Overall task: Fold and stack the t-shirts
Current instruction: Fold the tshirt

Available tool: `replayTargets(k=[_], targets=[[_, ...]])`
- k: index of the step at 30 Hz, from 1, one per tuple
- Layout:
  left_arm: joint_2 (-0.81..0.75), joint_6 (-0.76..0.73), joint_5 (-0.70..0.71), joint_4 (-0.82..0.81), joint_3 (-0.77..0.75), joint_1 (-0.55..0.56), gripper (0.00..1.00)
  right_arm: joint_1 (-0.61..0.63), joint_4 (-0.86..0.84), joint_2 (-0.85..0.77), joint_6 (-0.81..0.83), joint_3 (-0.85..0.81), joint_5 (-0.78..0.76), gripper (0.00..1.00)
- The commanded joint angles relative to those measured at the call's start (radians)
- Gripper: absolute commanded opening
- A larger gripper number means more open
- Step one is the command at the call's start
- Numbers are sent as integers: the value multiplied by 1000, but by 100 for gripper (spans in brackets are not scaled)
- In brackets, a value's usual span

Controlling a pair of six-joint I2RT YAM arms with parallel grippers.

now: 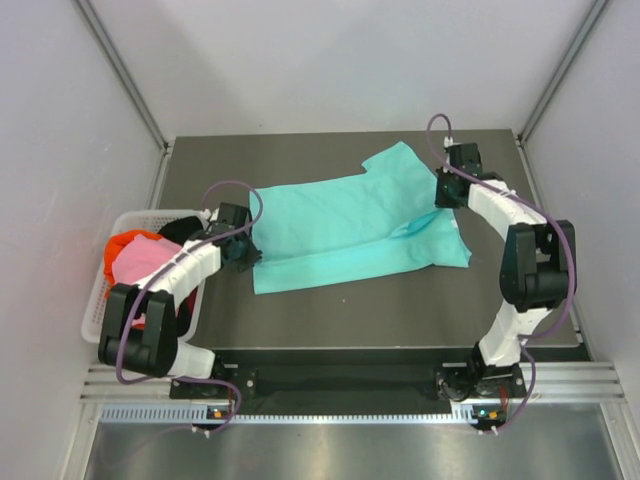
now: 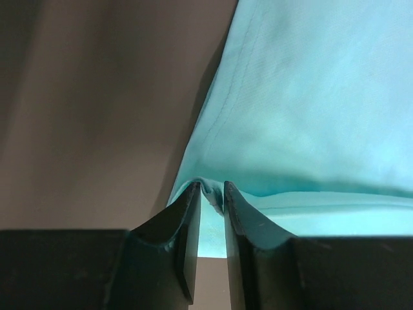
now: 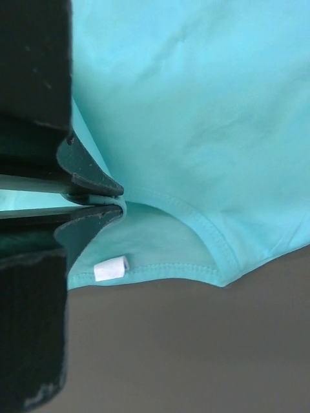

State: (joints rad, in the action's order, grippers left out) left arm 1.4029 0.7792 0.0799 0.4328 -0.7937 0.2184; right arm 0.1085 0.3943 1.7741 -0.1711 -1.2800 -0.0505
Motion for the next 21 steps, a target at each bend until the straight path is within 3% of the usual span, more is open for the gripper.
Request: replayTargets(k=[1,4,5,7,11,13,16,21], targets=[[-12,-26,60,44,-76,31,30,19,26,30,57,-94,-2,13],[-45,-49,130,58,-111,117,34,26,46,22,71,-113,-23,17],[-68,-55,177,61,-125,146,42,28,61,18,68,-126,-37,26],[-85,-58,195,66,-137,218,43,28,80,-4,55,-134,-45,29],[-99,-28,135,49,-130,271,44,16,182,-47,-57,-137,-107,37],[-97,-5,77,28,-105,280,44,-16,242,-67,-211,-127,-89,39],[-97,14,32,-22,-46,286,43,-88,284,-137,-373,-23,-6,39],[-65,17,27,-60,28,286,42,-223,180,-286,-487,235,47,39]])
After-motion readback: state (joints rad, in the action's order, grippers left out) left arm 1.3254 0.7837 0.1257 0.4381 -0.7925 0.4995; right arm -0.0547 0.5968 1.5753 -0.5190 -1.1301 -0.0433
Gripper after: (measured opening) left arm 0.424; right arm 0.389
